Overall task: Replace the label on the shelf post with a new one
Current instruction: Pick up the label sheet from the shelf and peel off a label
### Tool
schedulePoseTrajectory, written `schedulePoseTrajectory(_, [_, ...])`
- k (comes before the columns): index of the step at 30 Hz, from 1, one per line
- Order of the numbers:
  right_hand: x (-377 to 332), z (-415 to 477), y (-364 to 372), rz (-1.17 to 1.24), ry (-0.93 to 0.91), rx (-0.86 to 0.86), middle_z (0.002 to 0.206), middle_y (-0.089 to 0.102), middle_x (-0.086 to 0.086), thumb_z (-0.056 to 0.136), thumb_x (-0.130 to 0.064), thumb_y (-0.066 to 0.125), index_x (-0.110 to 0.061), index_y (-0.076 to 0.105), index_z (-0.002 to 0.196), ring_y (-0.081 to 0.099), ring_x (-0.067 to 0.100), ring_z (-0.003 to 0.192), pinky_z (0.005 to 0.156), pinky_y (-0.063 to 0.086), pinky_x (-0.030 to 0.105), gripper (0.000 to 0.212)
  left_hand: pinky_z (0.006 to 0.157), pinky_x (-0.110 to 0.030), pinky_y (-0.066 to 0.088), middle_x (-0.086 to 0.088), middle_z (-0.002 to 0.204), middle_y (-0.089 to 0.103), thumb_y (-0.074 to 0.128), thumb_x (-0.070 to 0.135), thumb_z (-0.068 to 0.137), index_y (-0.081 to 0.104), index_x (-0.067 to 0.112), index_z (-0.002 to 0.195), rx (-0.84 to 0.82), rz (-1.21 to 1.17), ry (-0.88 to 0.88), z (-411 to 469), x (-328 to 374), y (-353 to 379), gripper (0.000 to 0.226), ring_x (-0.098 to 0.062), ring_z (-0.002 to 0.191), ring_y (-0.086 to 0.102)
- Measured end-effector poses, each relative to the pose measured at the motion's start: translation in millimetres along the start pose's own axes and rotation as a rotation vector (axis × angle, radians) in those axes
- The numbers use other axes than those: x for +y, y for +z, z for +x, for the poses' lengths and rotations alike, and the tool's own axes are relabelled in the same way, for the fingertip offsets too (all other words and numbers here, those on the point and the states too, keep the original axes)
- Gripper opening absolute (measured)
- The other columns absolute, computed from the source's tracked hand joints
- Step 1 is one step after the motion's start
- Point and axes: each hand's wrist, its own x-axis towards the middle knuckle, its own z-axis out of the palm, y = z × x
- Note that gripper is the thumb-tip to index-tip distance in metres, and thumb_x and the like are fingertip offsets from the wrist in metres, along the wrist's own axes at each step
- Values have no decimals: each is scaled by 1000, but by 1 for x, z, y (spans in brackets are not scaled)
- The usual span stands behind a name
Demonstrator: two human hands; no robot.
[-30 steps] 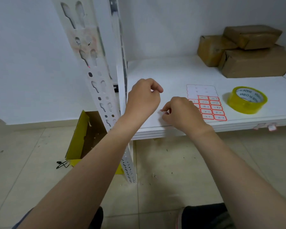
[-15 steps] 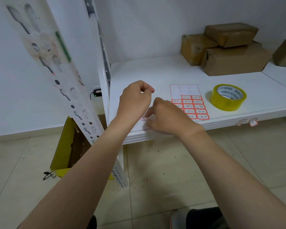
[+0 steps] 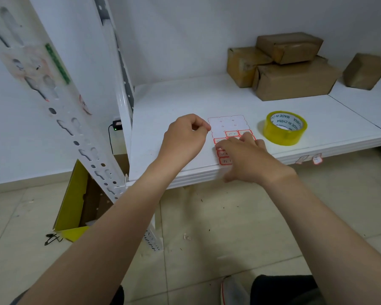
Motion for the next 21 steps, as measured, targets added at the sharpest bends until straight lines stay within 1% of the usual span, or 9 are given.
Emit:
schedulePoseTrajectory(2, [1, 1, -1, 55, 1, 128, 123, 65, 0, 81, -34, 70, -31, 59, 124, 51, 29, 119, 98, 42, 42, 44, 84, -31, 53, 17, 94, 70, 51, 20, 93, 72, 31, 89, -13, -5, -23, 1, -1, 0, 24, -14, 95, 69])
schedulePoseTrajectory(4, [3, 4, -2, 159, 35, 267, 102, 74, -2, 82, -32, 62, -29, 72, 102, 65, 27, 102, 85, 54, 37, 22, 87, -33, 55, 17, 96, 72, 52, 22, 91, 71, 32, 88, -25, -25, -63, 3, -5, -2, 22, -15, 95, 70])
schedulePoseTrajectory(6, [1, 6, -3, 227, 71, 421, 86, 75, -4, 83, -32, 61, -26, 75, 87, 68, 26, 87, 74, 57, 35, 16, 87, -35, 57, 16, 95, 73, 52, 24, 91, 72, 30, 92, -42, -58, -113, 5, -7, -6, 20, -15, 94, 71])
schedulePoseTrajectory(8, [-5, 7, -6, 294, 64, 611, 83, 77, -4, 86, -30, 62, -23, 77, 86, 69, 26, 80, 72, 57, 36, 16, 85, -39, 59, 9, 97, 76, 53, 27, 96, 71, 23, 101, -80, -152, -183, 6, -7, -10, 20, -18, 90, 73])
schedulePoseTrajectory(12, [-29, 2, -24, 540, -133, 891, 90, 78, -4, 87, -18, 67, -16, 77, 91, 72, 20, 79, 72, 57, 35, 11, 80, -42, 65, -13, 107, 79, 49, 45, 104, 62, 6, 120, -269, -634, -424, 7, -3, -18, 44, -31, 90, 78])
schedulePoseTrajectory(14, [-37, -1, -30, 542, -344, 957, 97, 78, 0, 86, -10, 67, -11, 76, 91, 72, 20, 86, 74, 57, 36, 10, 78, -43, 64, -17, 111, 77, 50, 47, 104, 61, 2, 121, -273, -897, -464, 10, -1, -21, 50, -33, 90, 78])
schedulePoseTrajectory(16, [-40, -3, -31, 445, -540, 969, 101, 77, 2, 86, -6, 69, -8, 76, 91, 70, 24, 90, 78, 55, 37, 9, 78, -40, 63, -16, 102, 75, 53, 38, 104, 63, 2, 114, -191, -1010, -423, 13, 0, -24, 39, -27, 82, 76])
schedulePoseTrajectory(19, [-36, 1, -31, 372, -696, 897, 103, 76, 3, 87, -10, 73, -9, 78, 91, 69, 30, 97, 86, 52, 43, 6, 78, -39, 62, -14, 101, 76, 56, 22, 103, 68, 0, 116, -72, -968, -333, 16, 1, -30, 28, -25, 81, 74])
schedulePoseTrajectory(21, [-33, 2, -31, 368, -692, 830, 102, 76, 1, 90, -20, 73, -11, 77, 90, 66, 29, 98, 86, 51, 44, 10, 81, -41, 64, -10, 103, 80, 55, 18, 103, 70, 6, 116, 14, -885, -302, 18, 1, -33, 23, -24, 86, 77])
